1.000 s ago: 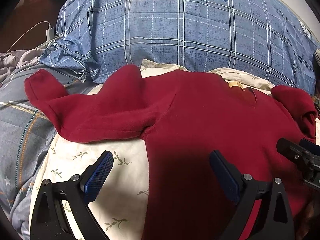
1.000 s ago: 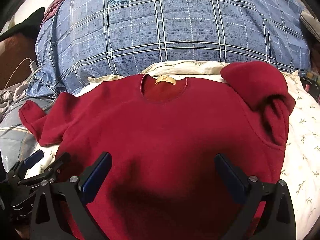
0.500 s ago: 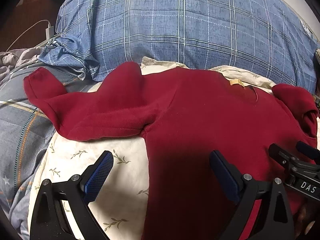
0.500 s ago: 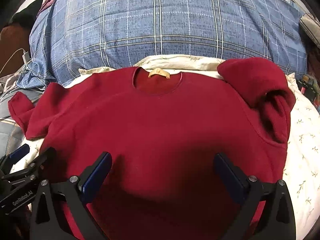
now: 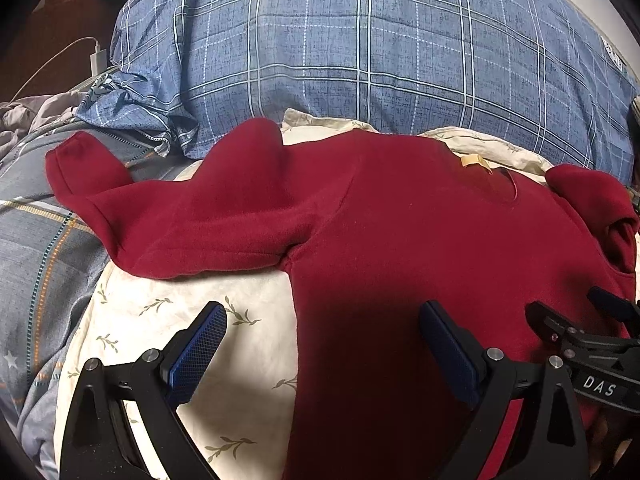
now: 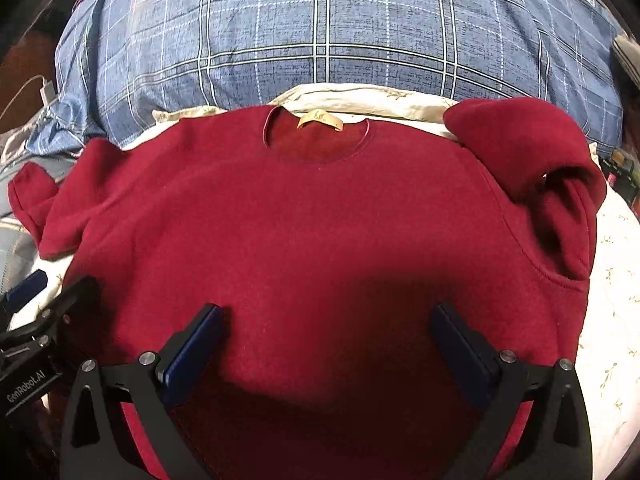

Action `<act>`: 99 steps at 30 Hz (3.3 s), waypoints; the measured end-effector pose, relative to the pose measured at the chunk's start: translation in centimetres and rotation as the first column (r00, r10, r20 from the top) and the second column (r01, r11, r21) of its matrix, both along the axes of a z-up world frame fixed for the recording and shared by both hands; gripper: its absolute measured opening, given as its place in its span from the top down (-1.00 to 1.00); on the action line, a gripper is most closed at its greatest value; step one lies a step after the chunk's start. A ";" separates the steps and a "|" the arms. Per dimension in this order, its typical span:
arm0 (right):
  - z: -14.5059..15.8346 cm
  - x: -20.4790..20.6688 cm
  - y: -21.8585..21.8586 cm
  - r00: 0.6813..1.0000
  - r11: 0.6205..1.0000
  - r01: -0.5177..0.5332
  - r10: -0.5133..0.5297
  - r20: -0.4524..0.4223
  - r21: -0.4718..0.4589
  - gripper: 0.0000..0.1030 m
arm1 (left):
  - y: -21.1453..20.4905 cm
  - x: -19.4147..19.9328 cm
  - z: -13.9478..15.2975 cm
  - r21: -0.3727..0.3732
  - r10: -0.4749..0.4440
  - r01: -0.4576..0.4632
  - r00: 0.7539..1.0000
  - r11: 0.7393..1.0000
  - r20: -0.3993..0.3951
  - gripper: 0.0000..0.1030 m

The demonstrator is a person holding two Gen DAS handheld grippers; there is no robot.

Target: Fold small clothes

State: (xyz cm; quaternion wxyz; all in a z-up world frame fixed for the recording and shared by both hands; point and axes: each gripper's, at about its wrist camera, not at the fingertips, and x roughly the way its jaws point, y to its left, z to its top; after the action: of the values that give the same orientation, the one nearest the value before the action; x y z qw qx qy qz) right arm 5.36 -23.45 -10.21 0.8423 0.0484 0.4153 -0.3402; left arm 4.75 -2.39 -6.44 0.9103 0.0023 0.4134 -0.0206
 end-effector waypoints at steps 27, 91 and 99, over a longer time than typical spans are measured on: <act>0.3 2.1 -0.2 0.993 0.995 -0.073 0.066 0.100 0.062 -0.99 | 13.4 4.9 6.1 0.105 0.381 -0.390 0.919 0.915 0.103 -0.87; 6.3 -1.3 -5.0 0.972 0.969 -0.032 -0.027 0.235 0.244 -0.99 | -0.9 11.4 7.3 -0.196 -0.094 0.128 0.981 0.972 0.172 -0.40; 1.9 7.0 -3.9 0.996 0.975 -0.087 0.083 0.026 0.203 -0.41 | 9.4 14.4 5.5 -0.226 0.204 -0.159 0.960 0.961 0.191 -0.40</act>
State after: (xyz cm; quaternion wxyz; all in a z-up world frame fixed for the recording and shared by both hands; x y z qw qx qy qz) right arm 12.34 -27.34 -8.34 0.8502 0.1196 0.4423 -0.2592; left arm 19.11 7.06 -0.97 0.9425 -0.1289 0.3076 0.0206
